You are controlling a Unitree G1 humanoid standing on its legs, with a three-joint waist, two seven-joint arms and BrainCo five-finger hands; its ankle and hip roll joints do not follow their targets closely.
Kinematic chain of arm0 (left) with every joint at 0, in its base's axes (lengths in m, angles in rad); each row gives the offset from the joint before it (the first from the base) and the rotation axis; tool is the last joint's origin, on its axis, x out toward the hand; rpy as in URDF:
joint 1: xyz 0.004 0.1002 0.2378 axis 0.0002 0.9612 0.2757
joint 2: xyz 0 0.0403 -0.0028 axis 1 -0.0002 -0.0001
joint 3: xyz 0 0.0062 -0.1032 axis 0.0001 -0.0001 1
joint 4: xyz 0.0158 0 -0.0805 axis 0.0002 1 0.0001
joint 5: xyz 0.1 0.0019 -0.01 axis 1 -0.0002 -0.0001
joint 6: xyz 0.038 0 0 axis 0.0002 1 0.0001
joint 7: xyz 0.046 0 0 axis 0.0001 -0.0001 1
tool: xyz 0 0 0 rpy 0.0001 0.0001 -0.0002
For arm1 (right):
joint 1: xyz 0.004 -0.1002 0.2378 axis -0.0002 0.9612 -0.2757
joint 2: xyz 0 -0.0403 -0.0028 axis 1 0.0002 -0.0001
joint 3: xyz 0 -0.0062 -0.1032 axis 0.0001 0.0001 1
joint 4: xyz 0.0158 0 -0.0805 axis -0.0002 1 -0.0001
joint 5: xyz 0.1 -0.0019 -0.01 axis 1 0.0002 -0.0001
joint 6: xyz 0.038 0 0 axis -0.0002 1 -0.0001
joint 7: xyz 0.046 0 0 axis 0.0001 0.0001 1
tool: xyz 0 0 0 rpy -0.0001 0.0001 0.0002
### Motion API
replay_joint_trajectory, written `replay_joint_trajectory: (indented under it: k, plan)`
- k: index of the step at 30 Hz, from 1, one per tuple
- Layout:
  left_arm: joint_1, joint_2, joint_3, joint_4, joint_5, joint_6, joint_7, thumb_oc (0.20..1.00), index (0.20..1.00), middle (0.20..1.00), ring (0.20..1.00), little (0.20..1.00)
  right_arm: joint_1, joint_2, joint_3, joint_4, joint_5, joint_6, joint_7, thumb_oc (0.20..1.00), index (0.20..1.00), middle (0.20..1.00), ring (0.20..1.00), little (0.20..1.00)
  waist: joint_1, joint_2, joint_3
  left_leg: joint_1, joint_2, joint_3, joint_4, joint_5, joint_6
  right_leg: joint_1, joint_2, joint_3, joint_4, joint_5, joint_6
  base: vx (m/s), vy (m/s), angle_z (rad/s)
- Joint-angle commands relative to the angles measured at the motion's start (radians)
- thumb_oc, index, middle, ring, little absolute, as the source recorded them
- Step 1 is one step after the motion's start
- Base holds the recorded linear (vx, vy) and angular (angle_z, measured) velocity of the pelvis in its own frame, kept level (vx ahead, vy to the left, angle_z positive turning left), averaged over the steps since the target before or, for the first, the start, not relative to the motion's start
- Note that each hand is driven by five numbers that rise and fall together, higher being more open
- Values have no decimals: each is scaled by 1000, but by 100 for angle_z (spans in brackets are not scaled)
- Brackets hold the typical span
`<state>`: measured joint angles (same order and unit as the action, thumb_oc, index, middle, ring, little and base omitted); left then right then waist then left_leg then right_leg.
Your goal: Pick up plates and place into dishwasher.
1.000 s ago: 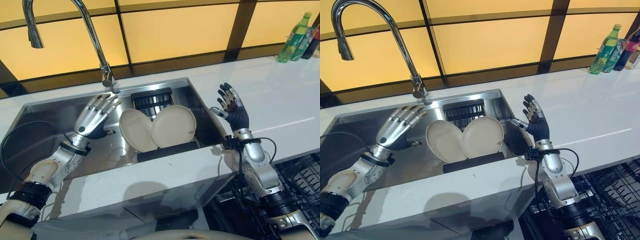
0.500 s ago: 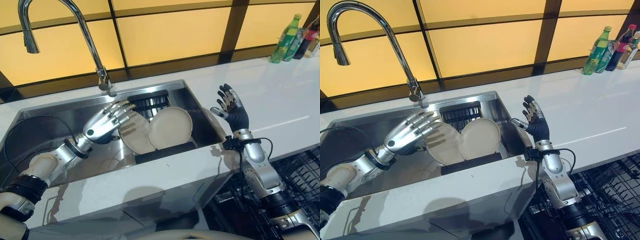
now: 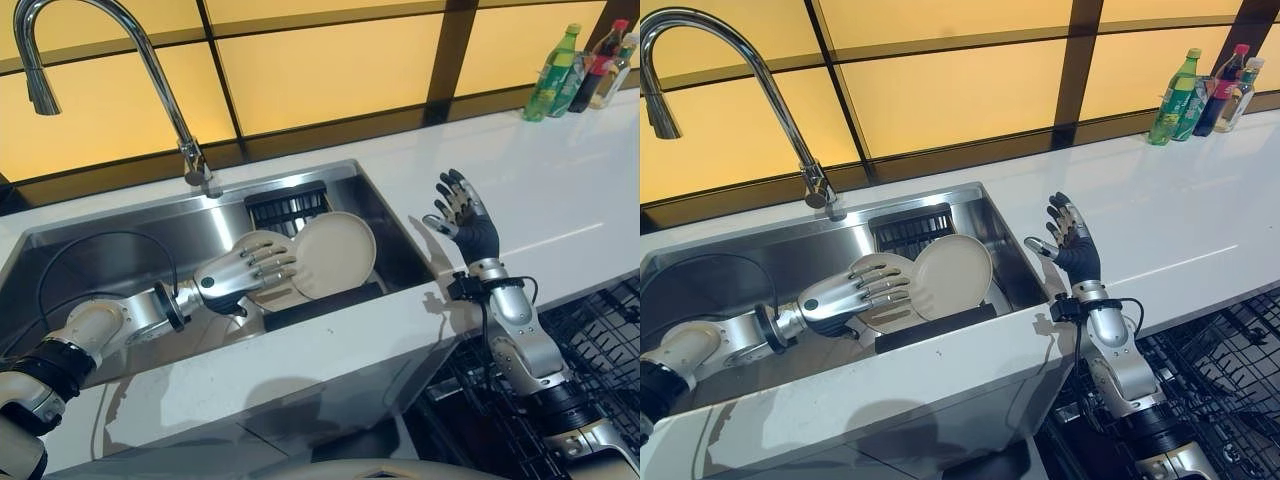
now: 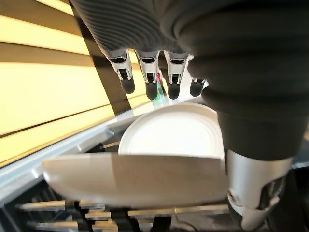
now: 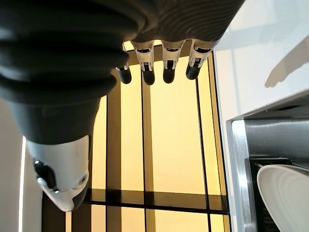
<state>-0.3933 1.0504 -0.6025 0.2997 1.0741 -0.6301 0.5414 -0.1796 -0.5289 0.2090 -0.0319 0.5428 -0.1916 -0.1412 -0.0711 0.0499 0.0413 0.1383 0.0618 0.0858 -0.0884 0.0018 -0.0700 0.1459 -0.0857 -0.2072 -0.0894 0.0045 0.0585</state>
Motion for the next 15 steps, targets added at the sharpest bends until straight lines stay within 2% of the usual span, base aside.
replay_joint_trajectory:
  k: [1,6,7,8,10,11,13,14,15]
  plan:
    - [-81,61,-5,43,-84,36,-26,1000,1000,1000,1000,1000,-37,-35,22,2,17,-62,-3,1000,1000,1000,1000,1000,-7,-12,-27,-38,16,58,7,-51,1,-72,-134,69,37,9,142,16,10,-9]
    - [-87,48,-8,67,-84,41,-61,1000,1000,1000,1000,1000,-38,-32,21,13,13,-63,2,1000,1000,1000,1000,1000,-9,-14,-23,-39,15,57,5,-52,2,-73,-133,74,33,10,143,6,4,-4]
    - [-87,47,-7,72,-74,42,-72,947,947,947,947,947,-38,-31,21,15,12,-64,2,1000,1000,1000,1000,1000,-9,-14,-23,-38,15,57,5,-52,2,-72,-133,73,33,10,143,0,0,0]
    - [-86,47,-7,76,-67,43,-76,774,774,774,774,774,-37,-30,20,15,12,-63,2,1000,1000,1000,1000,1000,-9,-14,-23,-37,15,57,5,-52,3,-72,-133,73,33,10,143,0,0,0]
    - [-87,51,-5,88,-58,39,-74,567,567,567,567,567,-33,-34,16,16,15,-67,4,1000,1000,1000,1000,1000,-9,-15,-24,-35,14,57,5,-53,4,-70,-133,73,33,9,143,0,0,0]
    - [-87,56,-2,91,-53,35,-76,511,511,511,511,511,-30,-37,13,14,19,-69,4,1000,1000,1000,1000,1000,-9,-15,-25,-34,13,58,4,-54,4,-70,-133,73,33,10,143,0,0,0]
    - [-84,69,6,91,-41,29,-82,344,344,344,344,344,-25,-41,7,10,25,-68,4,1000,1000,1000,1000,1000,-8,-15,-28,-33,13,58,4,-54,4,-69,-133,73,32,9,143,0,0,0]
    - [-84,74,8,91,-39,30,-86,209,209,209,209,209,-24,-43,6,9,27,-69,4,1000,1000,1000,1000,1000,-8,-14,-29,-33,13,58,5,-54,3,-68,-133,72,34,8,144,0,0,0]
    - [-83,82,13,92,-38,28,-90,200,200,200,200,200,-22,-46,4,7,32,-68,4,1000,1000,1000,1000,1000,-7,-14,-29,-33,13,58,5,-54,3,-68,-134,71,35,8,144,0,0,0]
